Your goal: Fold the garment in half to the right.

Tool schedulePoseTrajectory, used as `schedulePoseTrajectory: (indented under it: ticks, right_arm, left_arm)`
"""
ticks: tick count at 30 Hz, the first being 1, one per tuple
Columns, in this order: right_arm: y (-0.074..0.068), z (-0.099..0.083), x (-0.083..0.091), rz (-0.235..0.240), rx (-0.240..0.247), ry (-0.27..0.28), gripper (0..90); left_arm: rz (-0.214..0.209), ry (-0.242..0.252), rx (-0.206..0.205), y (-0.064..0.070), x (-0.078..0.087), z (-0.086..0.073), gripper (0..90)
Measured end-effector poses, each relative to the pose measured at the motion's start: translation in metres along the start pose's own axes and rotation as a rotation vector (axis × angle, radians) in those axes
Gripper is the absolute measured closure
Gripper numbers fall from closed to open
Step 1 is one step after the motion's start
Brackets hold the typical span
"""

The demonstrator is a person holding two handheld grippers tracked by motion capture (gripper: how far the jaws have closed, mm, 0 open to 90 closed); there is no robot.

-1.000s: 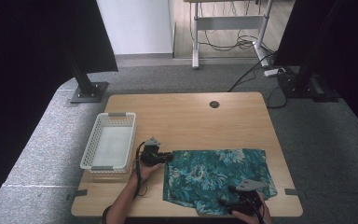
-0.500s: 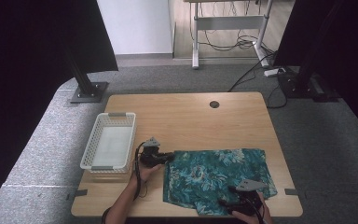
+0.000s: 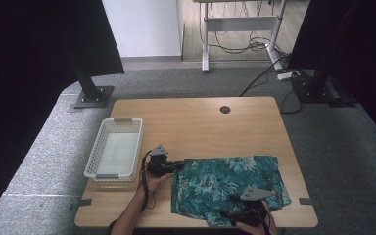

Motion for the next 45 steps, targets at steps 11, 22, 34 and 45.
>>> schedulePoseTrajectory:
  ticks: [11, 22, 34, 45]
  right_arm:
    - [-0.037, 0.024, -0.037, 0.056, 0.060, -0.026, 26.8]
    - [-0.053, 0.025, -0.068, 0.091, 0.068, -0.077, 26.9]
    - [-0.064, 0.025, -0.087, 0.113, 0.073, -0.101, 26.7]
    - [-0.079, 0.026, -0.104, 0.112, 0.105, -0.126, 25.9]
  left_arm:
    - [0.000, -0.010, -0.006, 0.001, -0.001, -0.001, 84.2]
    - [0.022, -0.024, -0.021, 0.004, -0.003, -0.001, 84.2]
    - [0.026, -0.026, -0.023, 0.007, -0.004, -0.001, 84.1]
    - [0.029, -0.031, -0.023, 0.006, -0.004, -0.002, 84.1]
Point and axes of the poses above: each handheld gripper's, and its own axes: x roughly backward along the jaws, z roughly out of its top, y roughly to its right, the point moved 2 cm from there along -x, roughly forward along the jaws, and after that the axes turned 11 degrees about -x, right-handed, at the moved point
